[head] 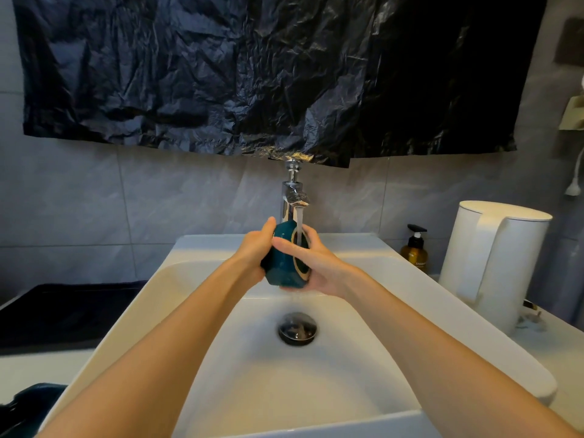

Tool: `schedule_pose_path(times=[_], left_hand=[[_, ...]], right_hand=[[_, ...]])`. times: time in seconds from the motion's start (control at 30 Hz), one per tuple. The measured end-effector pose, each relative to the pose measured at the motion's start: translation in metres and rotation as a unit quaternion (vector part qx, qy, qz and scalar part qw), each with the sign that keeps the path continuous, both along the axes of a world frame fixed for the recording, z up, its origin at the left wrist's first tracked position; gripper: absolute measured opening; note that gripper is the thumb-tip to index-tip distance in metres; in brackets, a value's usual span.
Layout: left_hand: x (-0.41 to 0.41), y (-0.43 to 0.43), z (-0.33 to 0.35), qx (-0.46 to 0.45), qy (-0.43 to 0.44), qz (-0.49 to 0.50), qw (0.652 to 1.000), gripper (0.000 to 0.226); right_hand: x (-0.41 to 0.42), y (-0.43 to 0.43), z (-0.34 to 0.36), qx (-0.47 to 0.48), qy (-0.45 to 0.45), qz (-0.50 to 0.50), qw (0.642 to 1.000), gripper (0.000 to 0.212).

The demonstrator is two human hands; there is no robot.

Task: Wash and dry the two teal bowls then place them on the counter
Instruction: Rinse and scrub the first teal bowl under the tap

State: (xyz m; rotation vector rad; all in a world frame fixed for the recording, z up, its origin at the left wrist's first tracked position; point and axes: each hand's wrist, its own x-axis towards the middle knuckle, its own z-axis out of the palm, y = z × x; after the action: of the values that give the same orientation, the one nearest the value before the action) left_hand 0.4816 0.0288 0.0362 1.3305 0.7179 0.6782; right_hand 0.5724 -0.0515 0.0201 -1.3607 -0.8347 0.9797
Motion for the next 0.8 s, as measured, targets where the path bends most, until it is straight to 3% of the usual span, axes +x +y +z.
schedule_pose_path(times=[0.1,0.27,0.37,0.43,0.53,0.67,0.73,0.8], left_hand=[[-0.001,-0.003,-0.001,-0.022,-0.017,-0.005,1.0,0.042],[0.011,-0.009,-0.01,0.025,-0.024,0.028,0.999,0.044],[0.013,-0.014,-0.011,0.069,-0.026,0.056,0.996,0.041],[0.011,-0.008,-0.007,0.038,-0.039,0.077,0.996,0.041],[0.007,0.001,-0.003,0.009,-0.025,0.086,0.996,0.044],[0.008,0.0,-0.006,-0.003,-0.008,0.068,0.998,0.043],[0.009,-0.003,-0.005,-0.004,-0.011,0.056,0.998,0.041],[0.011,-0.003,-0.005,0.001,-0.019,0.052,0.998,0.04]], right_hand=[[-0.001,0.001,-0.001,-0.021,0.036,-0.016,0.999,0.089],[-0.007,0.002,0.005,-0.061,0.224,-0.042,0.972,0.08],[-0.004,0.003,0.005,-0.05,0.212,-0.039,0.975,0.078],[-0.002,0.002,0.005,-0.031,0.137,-0.032,0.99,0.068],[-0.001,0.002,-0.002,-0.024,0.042,0.017,0.999,0.093],[0.001,0.003,-0.008,-0.009,0.031,0.036,0.999,0.116],[0.002,0.002,-0.009,0.01,0.031,0.037,0.999,0.108],[0.001,0.001,-0.008,0.021,0.03,0.016,0.999,0.085]])
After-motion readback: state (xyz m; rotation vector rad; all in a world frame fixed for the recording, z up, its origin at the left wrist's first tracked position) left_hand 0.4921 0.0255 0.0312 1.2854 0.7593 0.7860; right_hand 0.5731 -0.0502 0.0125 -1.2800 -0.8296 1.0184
